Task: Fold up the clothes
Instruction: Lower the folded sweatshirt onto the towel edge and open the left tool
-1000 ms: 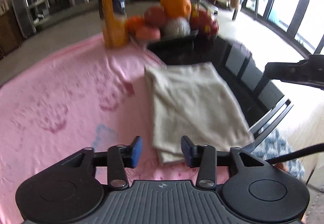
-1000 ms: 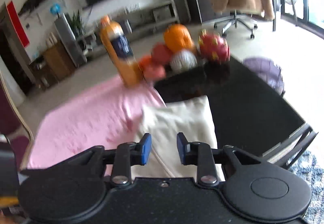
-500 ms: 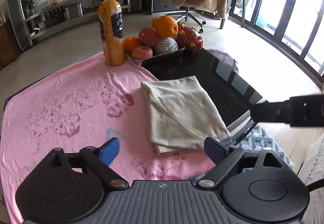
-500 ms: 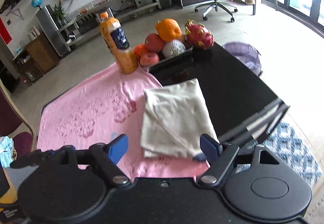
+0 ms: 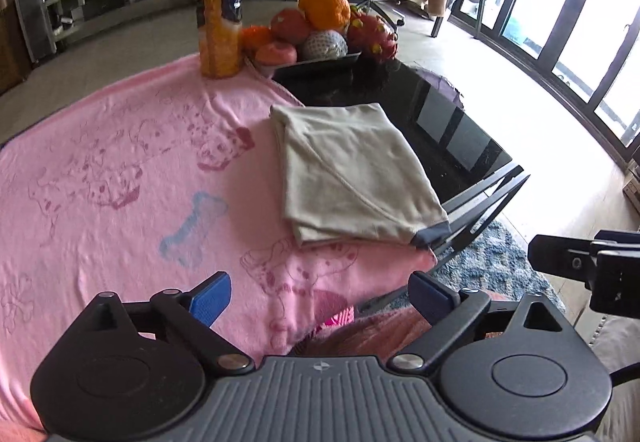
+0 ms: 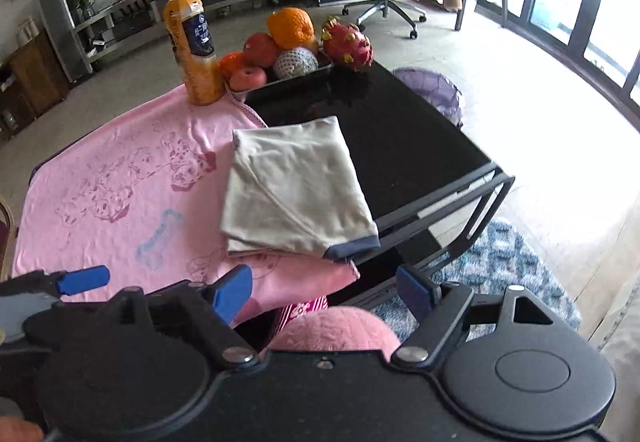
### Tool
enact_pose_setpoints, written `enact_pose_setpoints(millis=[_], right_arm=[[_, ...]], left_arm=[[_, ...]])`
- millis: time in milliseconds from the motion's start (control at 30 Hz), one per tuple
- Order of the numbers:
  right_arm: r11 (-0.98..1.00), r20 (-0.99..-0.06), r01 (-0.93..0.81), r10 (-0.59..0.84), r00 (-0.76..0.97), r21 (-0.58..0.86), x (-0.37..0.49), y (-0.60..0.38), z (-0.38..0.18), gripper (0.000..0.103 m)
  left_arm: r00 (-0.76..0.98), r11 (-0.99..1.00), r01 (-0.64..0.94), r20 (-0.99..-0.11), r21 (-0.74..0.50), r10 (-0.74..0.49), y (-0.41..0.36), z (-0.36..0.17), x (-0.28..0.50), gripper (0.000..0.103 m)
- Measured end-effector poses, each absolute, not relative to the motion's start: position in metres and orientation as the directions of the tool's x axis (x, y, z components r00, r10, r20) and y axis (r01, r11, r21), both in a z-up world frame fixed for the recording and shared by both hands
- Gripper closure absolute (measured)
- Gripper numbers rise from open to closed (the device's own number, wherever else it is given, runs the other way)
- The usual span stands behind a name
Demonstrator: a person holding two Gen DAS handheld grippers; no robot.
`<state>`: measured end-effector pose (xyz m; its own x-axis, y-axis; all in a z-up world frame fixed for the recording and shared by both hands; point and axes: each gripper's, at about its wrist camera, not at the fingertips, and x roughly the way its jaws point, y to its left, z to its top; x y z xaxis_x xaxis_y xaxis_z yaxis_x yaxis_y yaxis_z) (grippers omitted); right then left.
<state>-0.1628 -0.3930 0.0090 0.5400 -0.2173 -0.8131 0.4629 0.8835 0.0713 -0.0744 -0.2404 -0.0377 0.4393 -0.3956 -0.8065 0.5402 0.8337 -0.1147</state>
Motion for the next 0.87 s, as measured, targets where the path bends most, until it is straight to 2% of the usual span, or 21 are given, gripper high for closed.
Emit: enact_pose_setpoints(millis=[133,233,567,867], right_arm=[[0.861,-0.783,0.507,-0.287,0.552,0.042,-0.172,-0.392,0.009,0.024],[0.852,-0.760,0.523,-0.335,0.557,0.008,-0.178,-0.388,0.007,0.020],[0.869,-0.788,0.494,-0.277,0.549,0.039,-0.175,-0.384,-0.004,0.020],[0.871,-0.795,0.489,-0.258,0.549,0.055,-0.176,-0.383,-0.009,0.020]], left_arm=[[0.462,0.839,0.535,-0.797,-0.099,-0.389,-0.239,-0.034,-0.076,0.008],[0.470,0.841,0.533,-0.796,-0.088,-0.381,-0.241,-0.034,-0.078,0.008],[0.450,0.845,0.525,-0.811,-0.097,-0.373,-0.243,-0.041,-0.077,0.008],[0.486,0.851,0.517,-0.787,-0.091,-0.379,-0.243,-0.036,-0.079,0.007]])
